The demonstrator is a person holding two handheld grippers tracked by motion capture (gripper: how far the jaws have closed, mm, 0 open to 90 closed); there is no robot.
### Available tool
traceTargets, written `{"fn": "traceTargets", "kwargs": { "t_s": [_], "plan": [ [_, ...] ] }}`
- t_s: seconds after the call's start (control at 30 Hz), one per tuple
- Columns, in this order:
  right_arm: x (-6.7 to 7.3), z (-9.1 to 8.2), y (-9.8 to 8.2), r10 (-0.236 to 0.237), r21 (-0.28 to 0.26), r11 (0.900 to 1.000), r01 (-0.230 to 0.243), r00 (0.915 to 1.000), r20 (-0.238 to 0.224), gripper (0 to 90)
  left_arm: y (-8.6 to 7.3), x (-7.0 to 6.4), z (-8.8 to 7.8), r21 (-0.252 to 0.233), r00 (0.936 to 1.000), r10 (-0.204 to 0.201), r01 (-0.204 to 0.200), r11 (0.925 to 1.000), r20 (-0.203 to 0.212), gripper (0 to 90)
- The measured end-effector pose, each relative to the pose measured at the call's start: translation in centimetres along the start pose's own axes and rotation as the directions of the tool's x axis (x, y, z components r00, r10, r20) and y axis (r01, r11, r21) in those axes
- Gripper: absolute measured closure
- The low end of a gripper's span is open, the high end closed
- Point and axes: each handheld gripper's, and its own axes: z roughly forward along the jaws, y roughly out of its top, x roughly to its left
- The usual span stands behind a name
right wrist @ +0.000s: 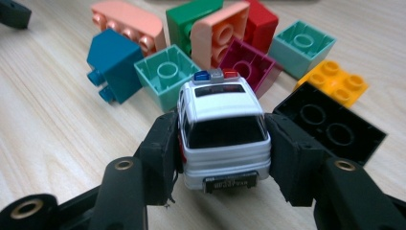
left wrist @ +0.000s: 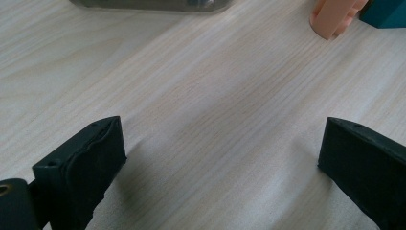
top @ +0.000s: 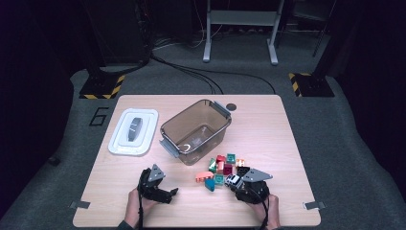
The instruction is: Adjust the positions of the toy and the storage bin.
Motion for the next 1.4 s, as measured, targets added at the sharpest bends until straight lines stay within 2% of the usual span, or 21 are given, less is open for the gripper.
{"fn": "traceTargets", "kwargs": {
  "t_s": [0.17,0.33,0.53,0.7,0.9,1.4],
  "plan": [
    [0.4,-0.9,0.6,0.005,-0.013,1.000,-0.005,1.0000,0.002,47.9,0.0,0.0,0.0,-0.002,1.0000,-0.002,0.002,1.0000,0.001,2.1],
    [0.3,-1.7,1.0,0.021,-0.051,0.998,-0.021,0.9998,0.000,48.0,0.0,0.0,0.0,-0.002,1.0000,0.000,0.000,1.0000,0.004,2.2],
    [0.3,-2.1,1.5,0.029,-0.050,0.998,-0.029,0.9996,0.006,48.0,0.0,0.0,0.0,-0.001,1.0000,0.000,0.000,1.0000,0.003,2.2],
    [0.1,-2.6,2.1,0.026,-0.078,0.997,-0.025,0.9996,0.011,47.9,0.0,0.0,0.0,-0.001,1.0000,0.003,-0.003,1.0000,0.002,2.2],
    [-0.4,-3.1,3.6,0.031,-0.111,0.993,-0.028,0.9992,0.027,47.9,0.0,0.0,0.0,-0.001,1.0000,0.003,-0.003,1.0000,0.002,2.2],
    [-1.3,-3.2,7.2,0.022,-0.133,0.991,-0.015,0.9986,0.049,47.9,0.0,0.0,0.0,-0.001,1.0000,0.004,-0.004,1.0000,0.003,2.2]
  ]
}}
